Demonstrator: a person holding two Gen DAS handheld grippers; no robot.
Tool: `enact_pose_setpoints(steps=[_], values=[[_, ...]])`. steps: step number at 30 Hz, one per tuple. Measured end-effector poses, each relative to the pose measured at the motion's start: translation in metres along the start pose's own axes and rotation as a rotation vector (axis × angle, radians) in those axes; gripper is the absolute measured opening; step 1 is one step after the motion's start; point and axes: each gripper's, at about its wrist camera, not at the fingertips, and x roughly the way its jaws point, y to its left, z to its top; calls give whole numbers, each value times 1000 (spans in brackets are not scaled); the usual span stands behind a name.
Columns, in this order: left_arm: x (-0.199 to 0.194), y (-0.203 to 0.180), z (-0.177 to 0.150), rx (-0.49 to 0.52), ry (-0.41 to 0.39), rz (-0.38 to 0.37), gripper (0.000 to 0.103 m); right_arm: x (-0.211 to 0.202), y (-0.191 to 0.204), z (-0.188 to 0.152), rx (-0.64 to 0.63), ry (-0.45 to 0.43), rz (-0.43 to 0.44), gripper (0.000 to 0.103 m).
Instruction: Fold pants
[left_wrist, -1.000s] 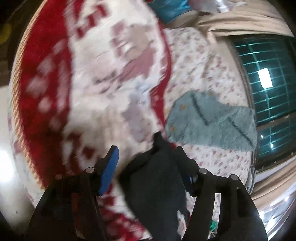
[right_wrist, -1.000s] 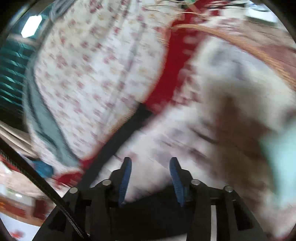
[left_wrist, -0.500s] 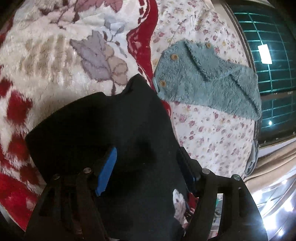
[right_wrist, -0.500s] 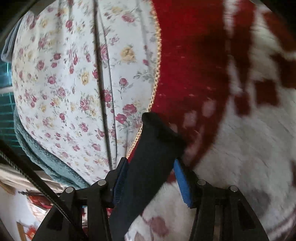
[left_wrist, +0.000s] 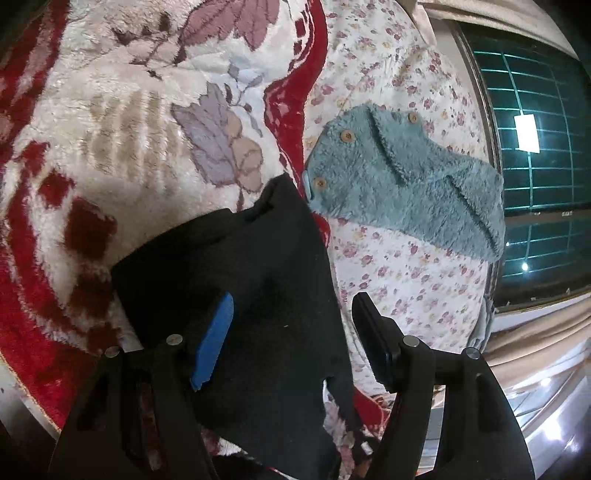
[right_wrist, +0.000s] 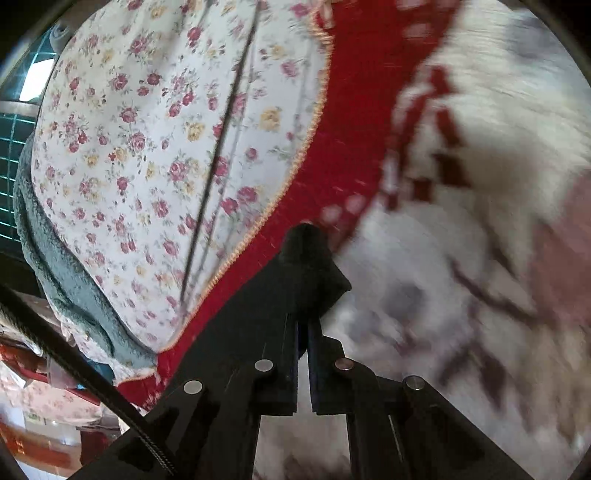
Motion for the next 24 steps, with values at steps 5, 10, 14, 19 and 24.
enact_pose_setpoints(steps=[5,10,14,19,24], values=[[-10,-7,9,5,5,-6,66,-28,-15,-19,28,-27,-7,4],[-8,-26,34,29,-4,20,66,-8,-39,-19,63,8,10,4],[10,-46,69,64,1,90,68,-3,-61,-27,143,-10,71,6],[81,-59,100,84,174,160,73,-20,-56,-28,107,-37,27,17],[141,-54,104,125,257,211,73,-42,-52,-27,69,-160,-82,24]])
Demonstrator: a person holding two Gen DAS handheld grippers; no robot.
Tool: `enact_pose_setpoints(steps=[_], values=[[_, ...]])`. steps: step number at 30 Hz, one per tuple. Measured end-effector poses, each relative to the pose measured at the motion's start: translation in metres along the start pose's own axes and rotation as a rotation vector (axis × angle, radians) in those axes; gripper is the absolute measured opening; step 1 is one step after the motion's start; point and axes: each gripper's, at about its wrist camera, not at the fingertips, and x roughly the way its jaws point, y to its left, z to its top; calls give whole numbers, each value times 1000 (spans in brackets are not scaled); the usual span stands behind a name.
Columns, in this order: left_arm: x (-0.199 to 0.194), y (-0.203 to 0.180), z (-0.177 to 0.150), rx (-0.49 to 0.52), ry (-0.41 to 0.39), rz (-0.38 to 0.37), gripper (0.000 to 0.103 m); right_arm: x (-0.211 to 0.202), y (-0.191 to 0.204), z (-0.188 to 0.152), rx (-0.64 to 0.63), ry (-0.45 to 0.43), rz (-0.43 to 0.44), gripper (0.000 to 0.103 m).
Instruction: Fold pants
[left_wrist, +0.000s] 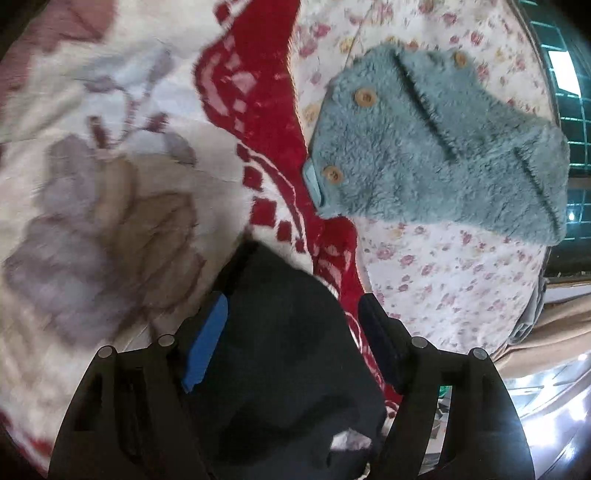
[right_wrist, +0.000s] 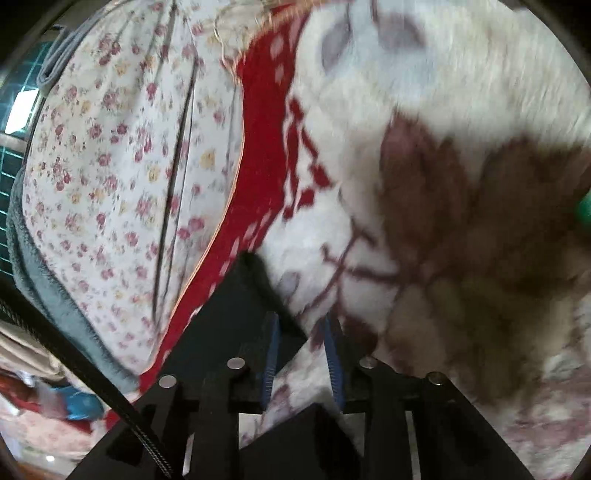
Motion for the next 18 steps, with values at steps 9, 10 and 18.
enact_pose_setpoints(steps=[9,10,18], values=[[17,0,18,98,-72,19,73,9,-1,1,25,19,32,24],[21,-1,20,109,-55,14,73,9,-1,0,26,16,26,24],[36,-12,13,184,15,21,73,-3,4,1,-5,-40,12,24]])
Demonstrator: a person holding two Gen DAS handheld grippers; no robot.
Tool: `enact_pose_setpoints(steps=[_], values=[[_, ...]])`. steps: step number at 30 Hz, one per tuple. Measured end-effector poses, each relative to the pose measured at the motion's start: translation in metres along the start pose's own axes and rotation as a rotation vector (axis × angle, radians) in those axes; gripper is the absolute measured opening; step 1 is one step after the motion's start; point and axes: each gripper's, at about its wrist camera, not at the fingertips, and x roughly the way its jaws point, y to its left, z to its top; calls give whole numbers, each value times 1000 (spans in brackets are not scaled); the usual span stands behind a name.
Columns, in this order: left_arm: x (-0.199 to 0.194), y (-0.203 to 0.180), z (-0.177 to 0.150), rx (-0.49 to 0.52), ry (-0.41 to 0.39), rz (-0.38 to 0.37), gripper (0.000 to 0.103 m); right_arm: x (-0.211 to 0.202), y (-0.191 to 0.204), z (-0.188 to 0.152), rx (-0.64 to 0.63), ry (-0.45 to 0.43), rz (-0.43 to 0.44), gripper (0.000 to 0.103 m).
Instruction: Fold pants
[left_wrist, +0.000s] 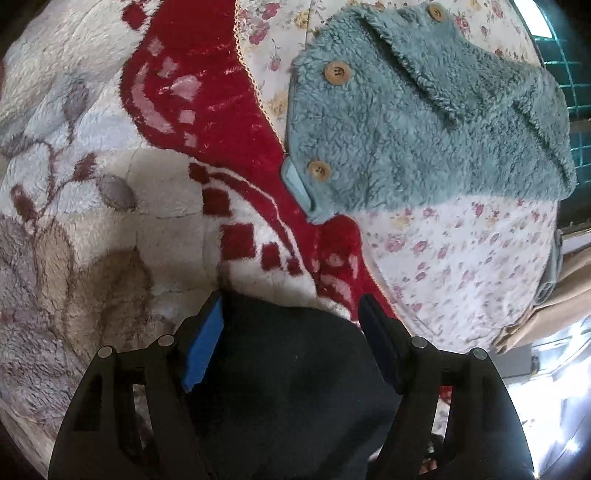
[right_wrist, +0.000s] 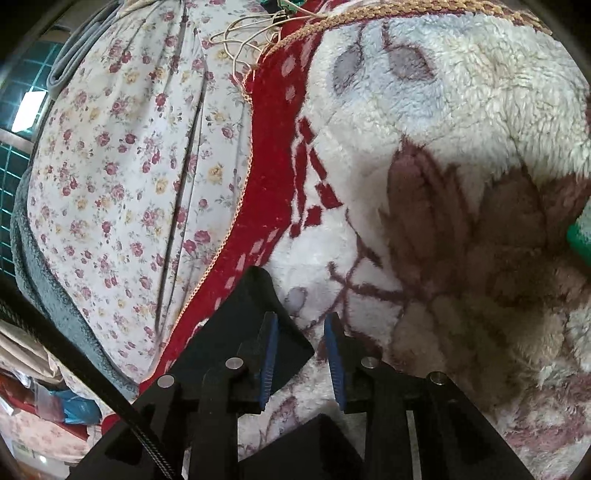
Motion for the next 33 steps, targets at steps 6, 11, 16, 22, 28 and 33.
enact_pose_setpoints(steps=[6,11,16,22,28,33], values=[[0,3,-5,8,45,-44,73,-1,-2,-1,9,-3,3,24],[16,-5,-2,63,107,-41,73,1,-1,-1,5,2,-2,24],[28,1,8,45,93,-12,73,1,-1,0,3,0,-3,24],[29,0,9,91,105,-22,73,3,0,0,2,6,-1,24],[35,-10,3,191,131,15,60,-1,0,0,-5,-14,-23,24],[31,-2,3,170,111,112,15,-3,22,21,-114,-27,-16,24]])
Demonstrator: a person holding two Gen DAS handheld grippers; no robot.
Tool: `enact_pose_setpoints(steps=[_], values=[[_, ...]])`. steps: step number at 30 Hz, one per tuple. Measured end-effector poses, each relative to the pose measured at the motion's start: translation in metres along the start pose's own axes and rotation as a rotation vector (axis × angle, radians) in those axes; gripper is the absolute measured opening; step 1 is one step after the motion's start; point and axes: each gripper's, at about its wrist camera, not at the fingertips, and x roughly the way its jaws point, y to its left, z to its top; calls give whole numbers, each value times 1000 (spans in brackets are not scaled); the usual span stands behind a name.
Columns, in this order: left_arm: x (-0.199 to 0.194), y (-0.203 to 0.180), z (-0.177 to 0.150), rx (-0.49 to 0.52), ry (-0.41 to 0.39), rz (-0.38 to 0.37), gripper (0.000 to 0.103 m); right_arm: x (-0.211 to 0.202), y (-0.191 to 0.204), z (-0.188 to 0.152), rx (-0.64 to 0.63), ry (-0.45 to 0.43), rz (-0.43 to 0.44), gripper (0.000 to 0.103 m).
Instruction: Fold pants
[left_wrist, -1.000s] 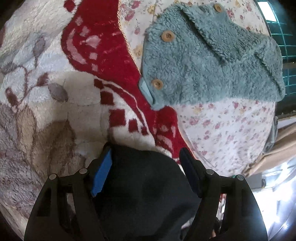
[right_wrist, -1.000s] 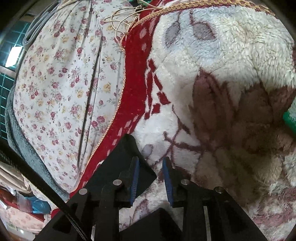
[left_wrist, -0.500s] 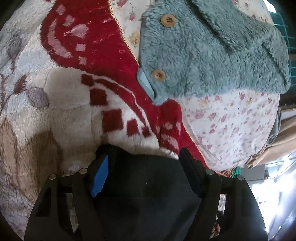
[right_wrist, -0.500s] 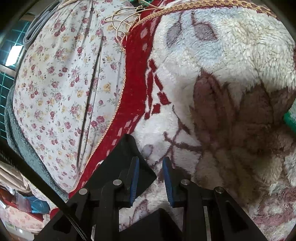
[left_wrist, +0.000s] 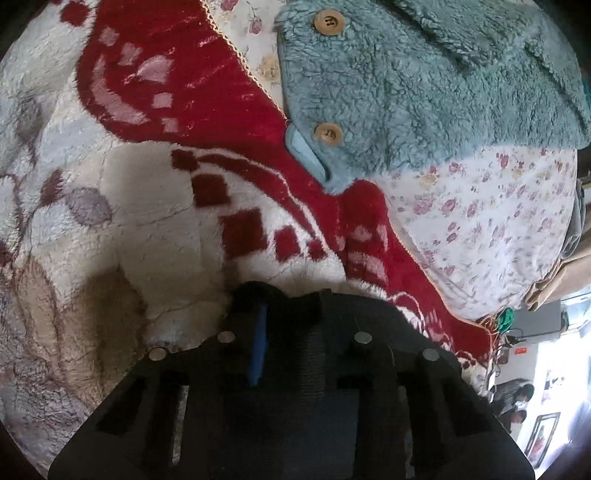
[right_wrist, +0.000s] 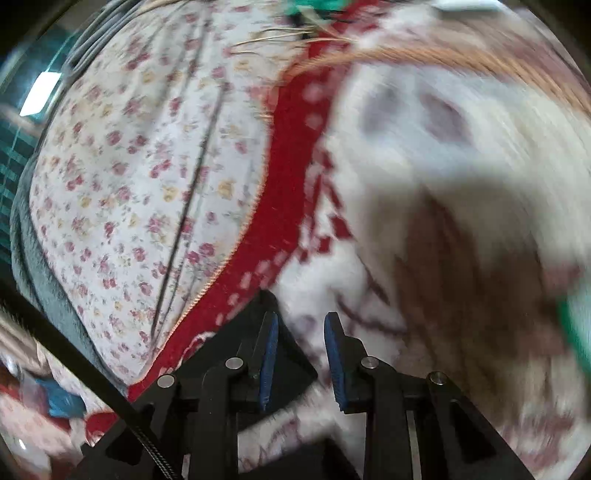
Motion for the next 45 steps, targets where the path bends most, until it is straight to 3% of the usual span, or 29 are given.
enact_pose_setpoints(steps=[3,8,12,15,18,20,22,33,37,38,45], values=[[-5,-16,-7,89,-36,57,11,27,22,27,-101,142,27,24],[-18,-26,-15,100,-96,76,10,91,34,51,-98,396,9,24],[-29,-31,-19,88,-126,48,10,107,44,52,-138,440,1,24],[-36,-37,-21,71,-147,20,10,113,50,48,-154,487,40,24],[-42,-42,-23,58,-158,-2,10,112,54,46,-182,493,51,24],[-45,-46,-25,54,-162,-7,10,111,54,48,-188,479,52,9],[-47,-48,-28,50,-166,-13,9,105,55,48,-209,459,57,3],[-100,-61,-66,44,-219,-108,9,32,69,44,-329,362,108,2],[-129,-62,-93,60,-235,-160,7,-3,72,27,-380,354,135,2],[-136,-60,-103,64,-244,-159,1,-12,70,20,-389,359,145,2],[-159,-20,-163,15,-260,-209,1,-59,43,-21,-431,356,193,1]])
